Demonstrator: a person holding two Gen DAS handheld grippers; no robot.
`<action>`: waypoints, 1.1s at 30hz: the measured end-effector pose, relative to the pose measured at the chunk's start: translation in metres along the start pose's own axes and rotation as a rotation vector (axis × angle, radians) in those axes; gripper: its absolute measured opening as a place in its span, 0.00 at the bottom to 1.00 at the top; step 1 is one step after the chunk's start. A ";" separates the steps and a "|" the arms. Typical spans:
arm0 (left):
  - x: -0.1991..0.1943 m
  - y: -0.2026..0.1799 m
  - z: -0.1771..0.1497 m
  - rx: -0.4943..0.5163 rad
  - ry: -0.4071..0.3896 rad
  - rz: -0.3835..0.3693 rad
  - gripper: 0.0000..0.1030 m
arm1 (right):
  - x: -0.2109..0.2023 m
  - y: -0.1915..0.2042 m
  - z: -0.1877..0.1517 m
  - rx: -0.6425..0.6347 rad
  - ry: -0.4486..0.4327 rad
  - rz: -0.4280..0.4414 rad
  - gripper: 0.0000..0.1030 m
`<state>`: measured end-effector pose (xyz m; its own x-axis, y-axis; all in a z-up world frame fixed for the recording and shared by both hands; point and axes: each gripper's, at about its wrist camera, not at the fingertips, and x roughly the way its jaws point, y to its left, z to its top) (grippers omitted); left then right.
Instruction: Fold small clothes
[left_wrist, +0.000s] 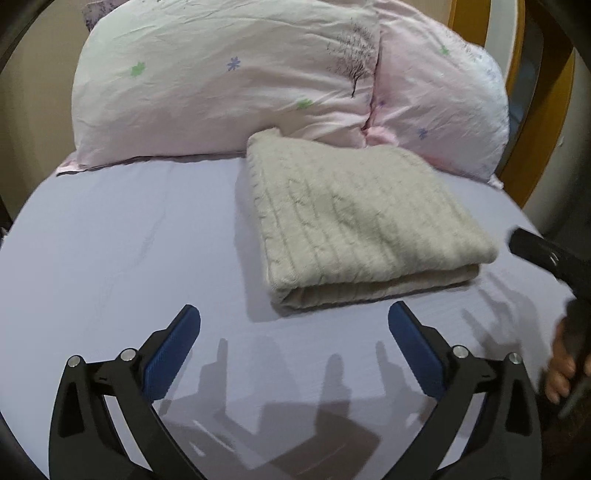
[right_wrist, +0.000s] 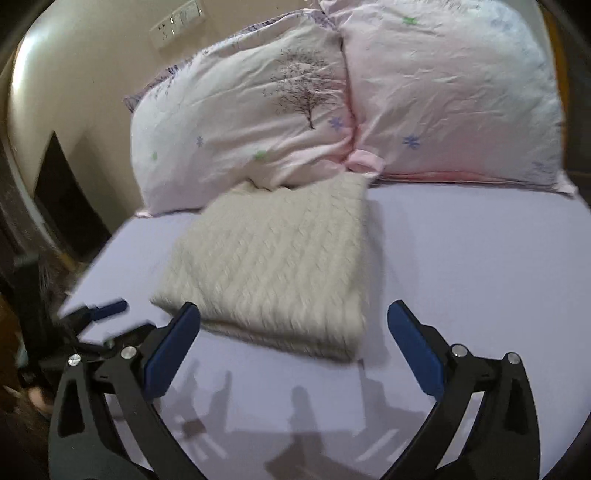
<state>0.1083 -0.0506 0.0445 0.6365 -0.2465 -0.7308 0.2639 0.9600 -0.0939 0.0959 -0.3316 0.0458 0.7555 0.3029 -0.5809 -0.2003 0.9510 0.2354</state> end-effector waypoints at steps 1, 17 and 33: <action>0.004 -0.001 0.000 0.005 0.015 0.018 0.99 | 0.005 0.006 -0.006 -0.012 0.024 -0.053 0.98; 0.034 -0.005 -0.010 0.050 0.133 0.112 0.99 | 0.077 0.026 -0.036 -0.053 0.227 -0.260 0.98; 0.034 -0.006 -0.010 0.053 0.132 0.112 0.99 | 0.076 0.026 -0.037 -0.055 0.227 -0.260 0.98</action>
